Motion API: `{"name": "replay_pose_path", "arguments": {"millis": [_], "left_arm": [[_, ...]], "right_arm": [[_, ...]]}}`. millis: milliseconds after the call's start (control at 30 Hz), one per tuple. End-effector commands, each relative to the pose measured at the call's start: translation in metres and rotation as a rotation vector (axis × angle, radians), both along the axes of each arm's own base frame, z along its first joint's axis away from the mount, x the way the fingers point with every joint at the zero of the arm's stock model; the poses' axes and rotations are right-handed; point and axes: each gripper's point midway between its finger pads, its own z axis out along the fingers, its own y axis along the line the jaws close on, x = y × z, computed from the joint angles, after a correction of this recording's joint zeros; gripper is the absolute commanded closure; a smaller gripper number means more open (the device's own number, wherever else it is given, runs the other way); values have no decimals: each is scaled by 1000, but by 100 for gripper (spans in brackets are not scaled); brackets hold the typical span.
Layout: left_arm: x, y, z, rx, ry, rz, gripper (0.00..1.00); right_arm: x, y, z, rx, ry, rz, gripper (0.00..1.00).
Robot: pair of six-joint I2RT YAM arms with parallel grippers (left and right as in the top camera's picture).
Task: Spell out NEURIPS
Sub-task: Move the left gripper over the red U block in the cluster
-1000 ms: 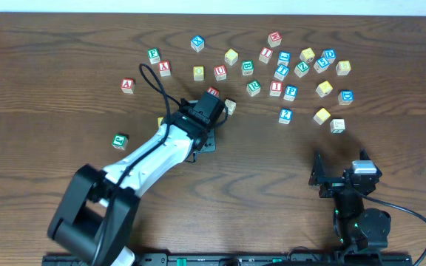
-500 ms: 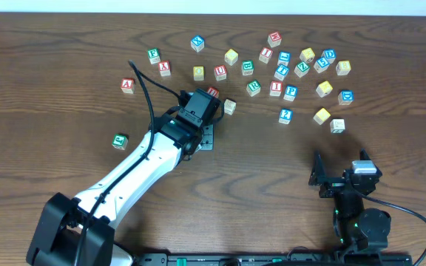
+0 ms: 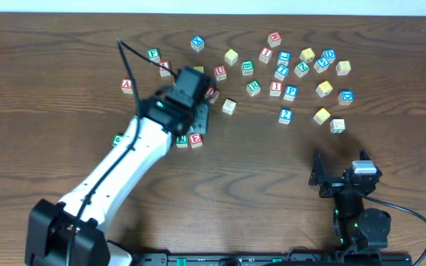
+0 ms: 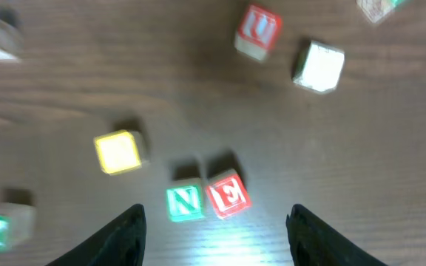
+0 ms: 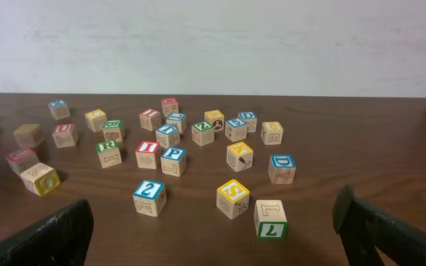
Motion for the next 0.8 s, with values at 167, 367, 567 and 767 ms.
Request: {"name": "replay_pose_path", "arguments": {"millis": [167, 367, 567, 767], "left_arm": [[43, 10, 18, 56, 45, -54, 40], [57, -8, 7, 55, 87, -153, 40], [63, -14, -1, 78, 104, -225, 39], [64, -14, -6, 97, 120, -257, 39]], "right_arm": [[0, -2, 0, 13, 0, -7, 1], [0, -2, 0, 13, 0, -7, 1], [0, -2, 0, 13, 0, -7, 1], [0, -2, 0, 13, 0, -7, 1]]}}
